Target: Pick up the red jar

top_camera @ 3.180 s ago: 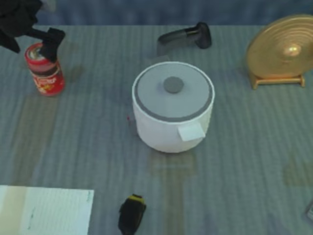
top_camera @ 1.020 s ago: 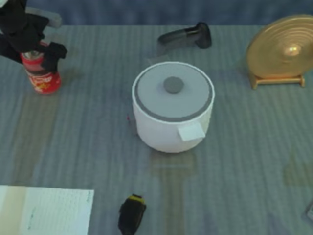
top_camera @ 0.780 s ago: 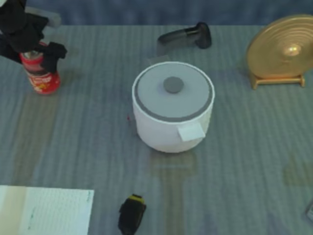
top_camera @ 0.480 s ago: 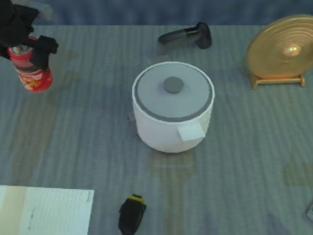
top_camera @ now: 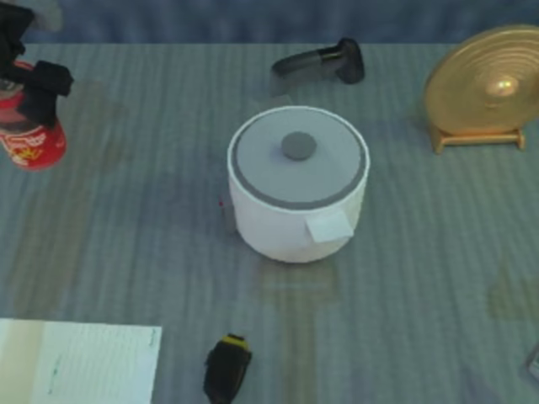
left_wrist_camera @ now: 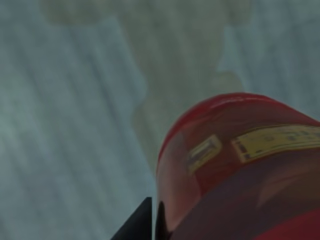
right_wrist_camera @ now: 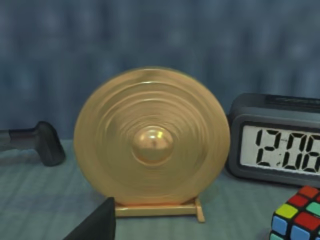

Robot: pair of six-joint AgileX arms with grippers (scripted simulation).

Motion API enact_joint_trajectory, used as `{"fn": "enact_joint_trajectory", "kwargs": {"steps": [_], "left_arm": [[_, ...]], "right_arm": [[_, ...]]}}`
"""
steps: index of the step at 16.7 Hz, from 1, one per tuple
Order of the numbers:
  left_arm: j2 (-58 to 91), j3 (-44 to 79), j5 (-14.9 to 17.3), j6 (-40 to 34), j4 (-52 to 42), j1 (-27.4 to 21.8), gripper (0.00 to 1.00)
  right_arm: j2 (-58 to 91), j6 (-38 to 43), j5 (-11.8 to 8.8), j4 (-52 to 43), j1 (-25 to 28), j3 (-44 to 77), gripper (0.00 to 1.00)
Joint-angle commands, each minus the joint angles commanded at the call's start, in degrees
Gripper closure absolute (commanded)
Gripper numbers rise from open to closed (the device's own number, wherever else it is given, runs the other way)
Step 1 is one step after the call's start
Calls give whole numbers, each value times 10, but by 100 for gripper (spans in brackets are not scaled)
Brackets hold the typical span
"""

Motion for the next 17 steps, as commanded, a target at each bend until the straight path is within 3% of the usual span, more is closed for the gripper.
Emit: {"fn": "enact_joint_trajectory", "kwargs": {"steps": [7,17], "left_arm": [[1,-10,-8,-36,13,-21,100],[-5,-107,-62,-328,97,-155,100]], "right_arm": [[0,0,0,0,0,0,0],[0,0,0,0,0,0,0]]}}
